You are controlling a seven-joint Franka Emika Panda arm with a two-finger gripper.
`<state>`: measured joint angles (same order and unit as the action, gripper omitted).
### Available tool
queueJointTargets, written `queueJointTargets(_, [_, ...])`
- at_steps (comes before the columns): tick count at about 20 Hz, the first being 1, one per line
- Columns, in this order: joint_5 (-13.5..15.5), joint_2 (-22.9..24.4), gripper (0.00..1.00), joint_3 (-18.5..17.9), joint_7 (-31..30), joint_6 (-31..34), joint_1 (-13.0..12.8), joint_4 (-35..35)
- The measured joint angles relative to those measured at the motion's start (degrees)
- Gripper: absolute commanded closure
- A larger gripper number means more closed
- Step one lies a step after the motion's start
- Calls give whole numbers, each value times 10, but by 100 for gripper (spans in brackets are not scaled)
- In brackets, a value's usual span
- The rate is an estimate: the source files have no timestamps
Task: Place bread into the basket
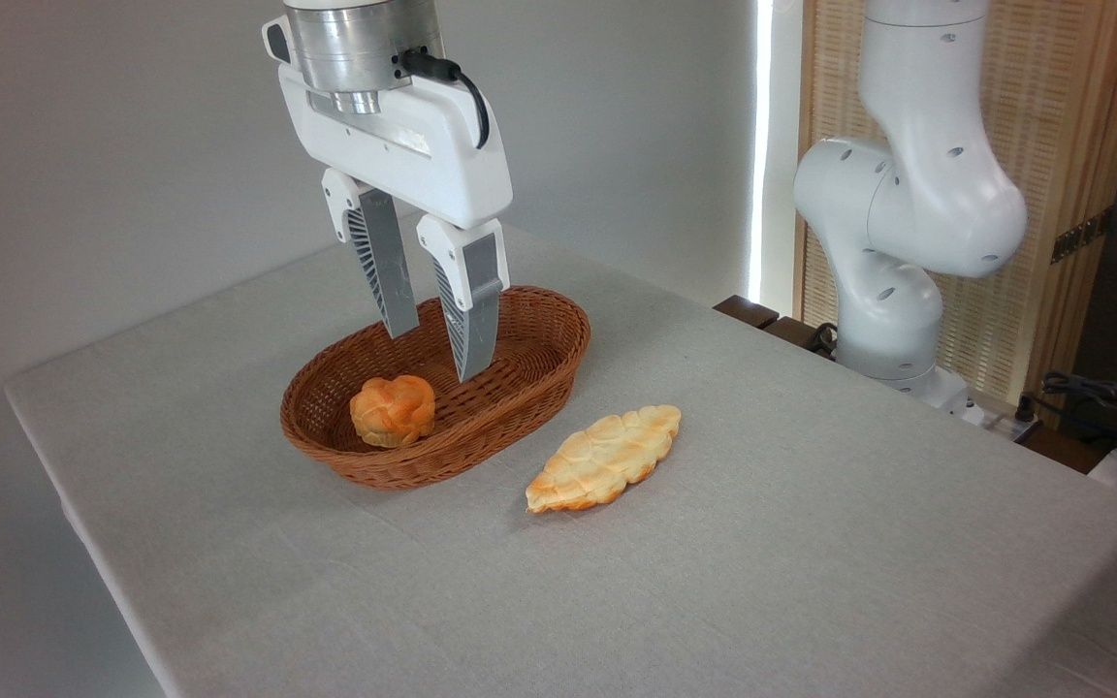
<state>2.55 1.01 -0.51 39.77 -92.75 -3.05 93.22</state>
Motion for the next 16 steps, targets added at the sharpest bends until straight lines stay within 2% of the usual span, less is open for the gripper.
queueJointTargets(1, [0,1,0,0,1,-1,11,0])
queueJointTargets(16, [0,7,0,2,1,-3,11,0])
